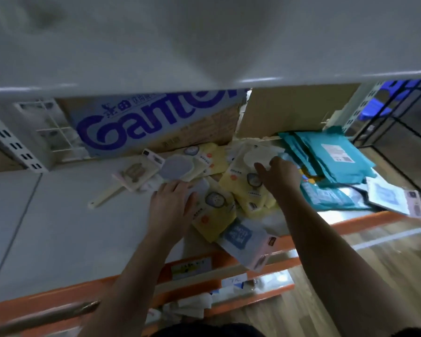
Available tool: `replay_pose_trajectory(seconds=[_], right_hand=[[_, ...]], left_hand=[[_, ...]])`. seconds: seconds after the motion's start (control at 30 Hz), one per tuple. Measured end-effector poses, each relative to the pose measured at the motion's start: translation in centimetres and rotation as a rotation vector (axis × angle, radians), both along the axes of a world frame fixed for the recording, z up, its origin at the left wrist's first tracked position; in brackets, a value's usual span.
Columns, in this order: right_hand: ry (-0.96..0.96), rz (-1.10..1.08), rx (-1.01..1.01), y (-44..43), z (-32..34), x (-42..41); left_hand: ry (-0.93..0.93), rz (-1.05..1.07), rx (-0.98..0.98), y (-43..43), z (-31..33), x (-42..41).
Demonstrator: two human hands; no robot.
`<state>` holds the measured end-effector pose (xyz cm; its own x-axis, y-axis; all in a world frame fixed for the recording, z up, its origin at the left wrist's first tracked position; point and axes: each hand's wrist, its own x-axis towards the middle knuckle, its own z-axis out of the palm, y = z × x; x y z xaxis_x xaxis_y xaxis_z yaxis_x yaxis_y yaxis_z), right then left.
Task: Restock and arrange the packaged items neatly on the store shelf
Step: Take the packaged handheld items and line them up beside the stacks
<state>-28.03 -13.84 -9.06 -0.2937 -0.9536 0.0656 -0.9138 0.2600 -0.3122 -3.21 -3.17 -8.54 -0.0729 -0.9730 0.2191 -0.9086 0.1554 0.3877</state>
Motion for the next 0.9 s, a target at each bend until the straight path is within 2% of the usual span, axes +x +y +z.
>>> replay_pose_trajectory(seconds=[0.1, 0.27, 0.47, 0.67, 0.9], right_hand=[[0.019, 0.056, 0.066, -1.5, 0.2, -0.4], [-0.105, 0.184, 0.154, -2.6, 0.7, -1.0], [-0.191, 0.279, 0.126, -3.4, 0.7, -1.3], [-0.714, 0.031, 0.003, -2.0, 0.3, -1.6], [-1.333, 0.007, 0.166, 0.6, 0.7, -3.5]], left_hand=[[0.025, 0.098, -0.002, 1.0, 0.0, -1.2], [0.078, 0.242, -0.007, 3.4, -0.6, -2.2], [0.059, 0.320, -0.027, 3.8, -1.3, -2.5], [0.040, 0.350, -0.012, 3.9, -1.1, -2.4], [0.091, 0.538, 0.089, 1.4, -1.5, -2.4]])
